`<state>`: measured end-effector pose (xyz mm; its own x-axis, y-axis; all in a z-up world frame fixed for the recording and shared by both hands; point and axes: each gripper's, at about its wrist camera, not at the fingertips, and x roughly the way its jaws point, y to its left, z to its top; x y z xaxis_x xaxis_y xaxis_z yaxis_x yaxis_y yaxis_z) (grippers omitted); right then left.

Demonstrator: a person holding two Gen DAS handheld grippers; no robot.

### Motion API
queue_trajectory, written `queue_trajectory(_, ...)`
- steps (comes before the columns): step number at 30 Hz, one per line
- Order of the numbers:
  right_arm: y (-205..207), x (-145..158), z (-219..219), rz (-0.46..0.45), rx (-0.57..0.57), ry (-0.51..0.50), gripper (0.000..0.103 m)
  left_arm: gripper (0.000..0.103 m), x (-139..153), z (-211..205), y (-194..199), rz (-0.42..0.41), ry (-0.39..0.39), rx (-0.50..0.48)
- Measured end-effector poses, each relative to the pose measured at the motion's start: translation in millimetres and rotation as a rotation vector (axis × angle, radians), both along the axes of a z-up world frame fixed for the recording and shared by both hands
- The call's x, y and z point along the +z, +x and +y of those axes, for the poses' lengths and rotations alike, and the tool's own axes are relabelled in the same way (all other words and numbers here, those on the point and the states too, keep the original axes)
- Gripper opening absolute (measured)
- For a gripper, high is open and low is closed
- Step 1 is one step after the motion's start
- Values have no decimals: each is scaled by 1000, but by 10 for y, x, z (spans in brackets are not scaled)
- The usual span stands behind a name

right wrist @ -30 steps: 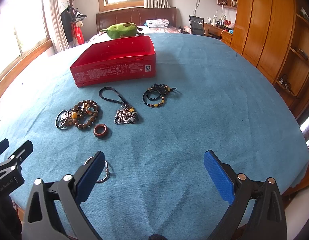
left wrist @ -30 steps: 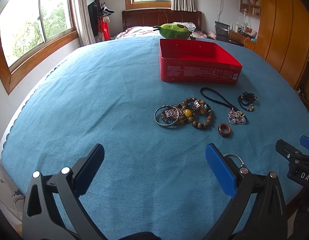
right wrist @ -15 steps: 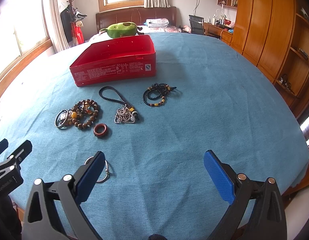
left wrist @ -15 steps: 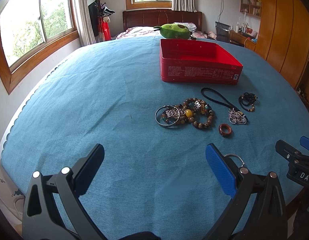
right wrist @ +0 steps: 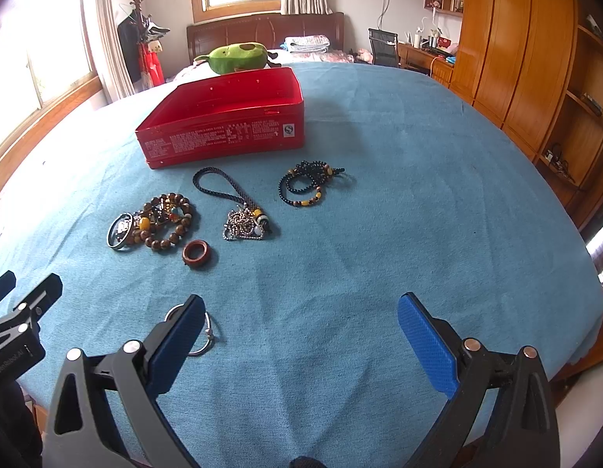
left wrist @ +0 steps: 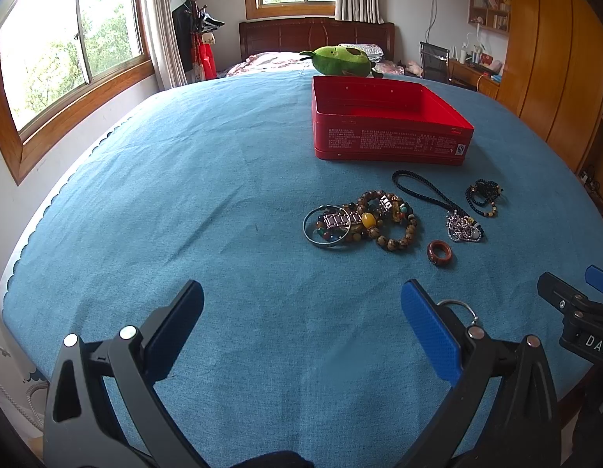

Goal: Organize jewelry

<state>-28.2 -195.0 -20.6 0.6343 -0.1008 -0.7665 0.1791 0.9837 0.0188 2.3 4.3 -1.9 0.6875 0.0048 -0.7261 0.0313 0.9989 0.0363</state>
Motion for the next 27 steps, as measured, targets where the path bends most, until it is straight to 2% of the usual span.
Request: queue_trajectory(27, 0, -23, -2, 1, 6, 6, 99, 100, -8, 5, 4, 1, 2, 0)
